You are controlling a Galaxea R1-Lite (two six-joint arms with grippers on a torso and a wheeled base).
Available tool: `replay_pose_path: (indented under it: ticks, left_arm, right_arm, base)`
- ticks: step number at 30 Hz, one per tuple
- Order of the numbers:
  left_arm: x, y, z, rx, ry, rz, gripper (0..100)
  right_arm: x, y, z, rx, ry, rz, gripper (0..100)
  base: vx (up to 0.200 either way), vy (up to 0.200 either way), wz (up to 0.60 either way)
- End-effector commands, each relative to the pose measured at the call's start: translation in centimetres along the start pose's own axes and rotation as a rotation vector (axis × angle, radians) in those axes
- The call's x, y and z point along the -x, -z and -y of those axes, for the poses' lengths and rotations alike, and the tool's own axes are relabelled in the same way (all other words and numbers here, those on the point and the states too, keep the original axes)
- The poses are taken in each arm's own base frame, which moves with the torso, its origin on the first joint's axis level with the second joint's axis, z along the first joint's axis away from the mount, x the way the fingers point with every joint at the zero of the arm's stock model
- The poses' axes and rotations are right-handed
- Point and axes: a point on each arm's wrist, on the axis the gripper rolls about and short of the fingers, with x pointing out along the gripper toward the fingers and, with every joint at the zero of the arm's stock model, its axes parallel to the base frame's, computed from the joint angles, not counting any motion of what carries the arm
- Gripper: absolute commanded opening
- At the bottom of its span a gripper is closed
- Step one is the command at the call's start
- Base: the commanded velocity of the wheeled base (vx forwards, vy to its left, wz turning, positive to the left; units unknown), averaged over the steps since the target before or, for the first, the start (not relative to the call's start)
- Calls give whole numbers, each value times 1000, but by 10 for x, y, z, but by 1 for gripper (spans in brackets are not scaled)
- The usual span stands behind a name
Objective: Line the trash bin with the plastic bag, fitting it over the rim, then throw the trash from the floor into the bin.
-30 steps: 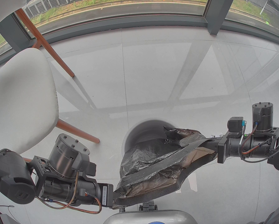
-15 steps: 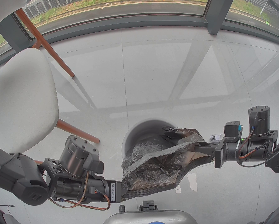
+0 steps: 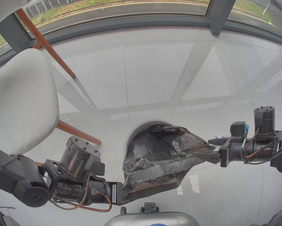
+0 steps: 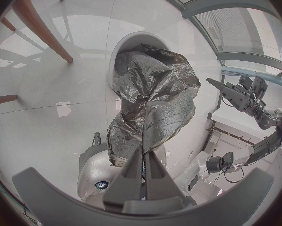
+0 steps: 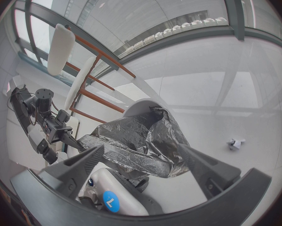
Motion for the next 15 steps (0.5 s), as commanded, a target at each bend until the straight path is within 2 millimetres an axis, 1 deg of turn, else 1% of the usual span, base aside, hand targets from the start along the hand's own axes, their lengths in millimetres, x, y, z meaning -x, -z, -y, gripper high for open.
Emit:
replay_pose_path:
  ticks: [1, 2, 3, 5, 8, 10, 11, 14, 15]
  left_arm:
    - [7, 0, 2, -2, 15, 15, 0]
    - [7, 0, 1, -1, 13, 15, 0]
    - [7, 1, 1, -1, 11, 12, 0]
    - [8, 2, 1, -2, 14, 12, 0]
    - [8, 2, 1, 9, 15, 14, 0]
    - [8, 1, 2, 15, 18, 14, 0]
    - [8, 1, 3, 14, 20, 14, 0]
    - [8, 1, 3, 12, 21, 15, 0]
    - [8, 1, 3, 12, 20, 16, 0]
  right_arm:
    - [31, -1, -11, -81, 6, -10, 100]
    - [37, -1, -15, -99, 6, -25, 100]
    - [48, -2, -20, -126, 4, -42, 100]
    - [63, -10, -31, -172, -12, -66, 100]
    - [72, -21, -52, -238, -56, -125, 100]
    - [72, -27, -64, -302, -90, -170, 100]
    - [70, -29, -68, -322, -101, -176, 100]
    - [51, -32, -68, -373, -102, -214, 100]
    - [48, -32, -67, -374, -102, -215, 100]
  base:
    - [0, 0, 0]
    - [0, 0, 0]
    - [0, 0, 0]
    - [0, 0, 0]
    - [0, 0, 0]
    - [0, 0, 0]
    - [0, 0, 0]
    - [0, 0, 0]
    - [0, 0, 0]
